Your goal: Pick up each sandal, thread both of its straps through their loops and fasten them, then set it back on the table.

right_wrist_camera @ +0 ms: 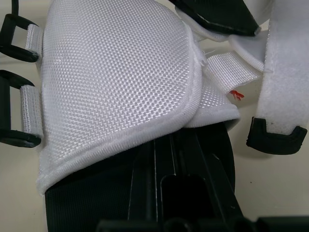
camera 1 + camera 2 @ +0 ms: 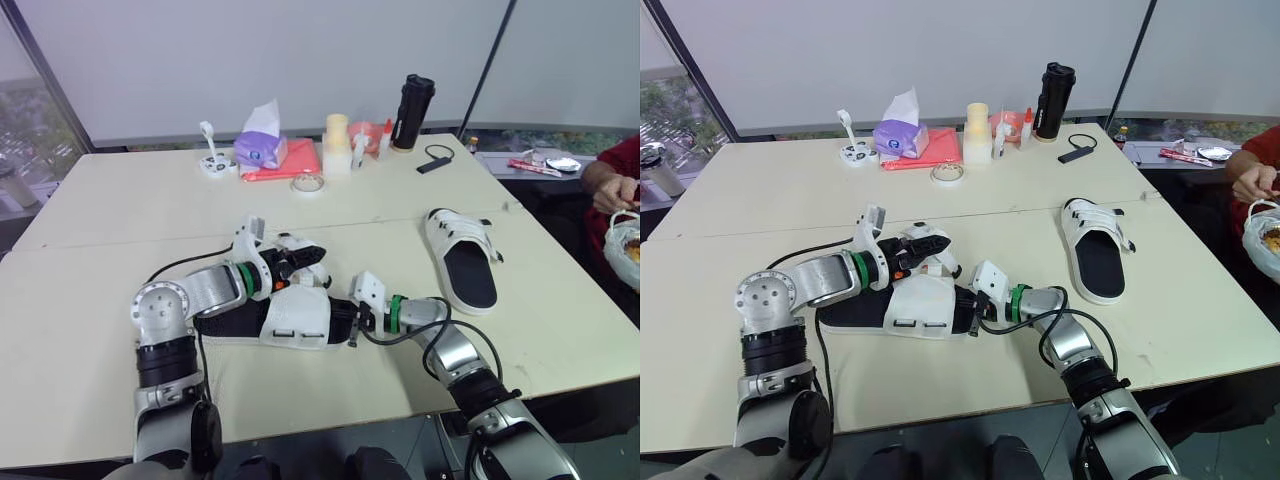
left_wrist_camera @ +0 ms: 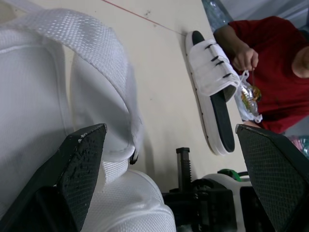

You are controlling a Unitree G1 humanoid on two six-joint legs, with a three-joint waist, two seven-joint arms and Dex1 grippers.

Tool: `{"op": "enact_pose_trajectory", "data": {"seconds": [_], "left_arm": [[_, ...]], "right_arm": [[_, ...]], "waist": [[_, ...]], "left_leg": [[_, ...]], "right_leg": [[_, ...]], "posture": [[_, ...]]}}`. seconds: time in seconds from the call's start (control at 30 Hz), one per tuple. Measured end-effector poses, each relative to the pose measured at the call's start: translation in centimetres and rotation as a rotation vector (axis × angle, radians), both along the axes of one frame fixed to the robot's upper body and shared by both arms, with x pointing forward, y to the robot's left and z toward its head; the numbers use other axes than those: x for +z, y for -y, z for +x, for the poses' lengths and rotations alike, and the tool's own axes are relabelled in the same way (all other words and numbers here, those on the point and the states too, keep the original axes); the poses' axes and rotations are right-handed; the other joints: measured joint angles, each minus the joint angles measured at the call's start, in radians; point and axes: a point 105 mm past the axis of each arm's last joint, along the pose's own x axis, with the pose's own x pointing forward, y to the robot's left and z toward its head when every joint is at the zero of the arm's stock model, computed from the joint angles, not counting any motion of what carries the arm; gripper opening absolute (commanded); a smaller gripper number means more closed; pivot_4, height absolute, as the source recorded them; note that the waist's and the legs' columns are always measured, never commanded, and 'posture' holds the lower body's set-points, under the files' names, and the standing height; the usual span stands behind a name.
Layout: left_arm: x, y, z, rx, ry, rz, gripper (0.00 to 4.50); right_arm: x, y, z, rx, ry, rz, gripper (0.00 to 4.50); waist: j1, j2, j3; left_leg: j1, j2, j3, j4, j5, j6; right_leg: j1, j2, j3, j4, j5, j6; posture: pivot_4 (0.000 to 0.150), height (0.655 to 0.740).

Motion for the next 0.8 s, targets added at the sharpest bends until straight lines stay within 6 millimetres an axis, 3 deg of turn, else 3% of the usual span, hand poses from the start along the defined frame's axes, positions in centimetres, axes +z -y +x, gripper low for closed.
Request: {"op": "enact_pose_trajectory", "data": {"seconds": [0.2, 0.23, 0.3, 0.53, 0.57, 0.8], "left_arm": [[0.1, 0.7, 1.0, 0.012, 0.008, 0.006, 4.45], [0.1, 0.9, 1.2, 0.01, 0.007, 0.004, 4.21], [0.1, 1.4, 1.4, 0.002, 0.011, 0.008, 3.69], [0.2, 1.7, 1.5, -0.013, 0.032, 0.003, 0.32], [0.3, 1.8, 1.4, -0.017, 0.035, -0.007, 0.08], [2.5, 0.6, 0.5, -0.094, 0.102, -0.131, 0.08]], "right_arm": [[0.0, 0.0, 0.0, -0.008, 0.001, 0.003, 0.0], [0.0, 0.1, 0.0, -0.01, 0.002, 0.004, 0.0], [0.0, 0.0, 0.0, -0.013, 0.003, 0.006, 0.0], [0.0, -0.1, 0.0, -0.02, 0.003, 0.012, 0.0], [0.0, 0.0, 0.0, -0.021, 0.003, 0.013, 0.0], [0.0, -0.1, 0.0, -0.022, 0.003, 0.015, 0.0]], "waist": [[0.001, 0.0, 0.0], [0.001, 0.0, 0.0], [0.0, 0.0, 0.0], [-0.002, 0.0, 0.0], [-0.002, 0.0, 0.0], [-0.004, 0.0, 0.0]], "left_leg": [[0.0, 0.0, 0.0, 0.0, 0.0, 0.0], [0.0, 0.0, 0.0, 0.0, 0.0, 0.0], [0.0, 0.0, 0.0, 0.0, 0.0, 0.0], [0.0, 0.0, 0.0, -0.001, 0.0, 0.0], [0.0, 0.0, 0.0, -0.001, 0.0, 0.0], [-0.001, 0.0, -0.001, -0.001, 0.0, 0.0]], "right_leg": [[0.0, 0.0, 0.0, -0.001, 0.0, 0.0], [0.0, 0.0, 0.0, -0.001, 0.0, 0.0], [0.0, 0.0, 0.0, -0.001, 0.0, 0.0], [-0.001, 0.001, 0.0, -0.001, 0.0, 0.0], [-0.001, 0.001, 0.0, -0.001, 0.0, 0.0], [-0.001, 0.001, 0.0, -0.001, 0.0, 0.0]], "posture": [[0.15, 0.7394], [0.15, 0.7394], [0.15, 0.7394], [0.15, 0.7394], [0.15, 0.7394], [0.15, 0.7394]]}}
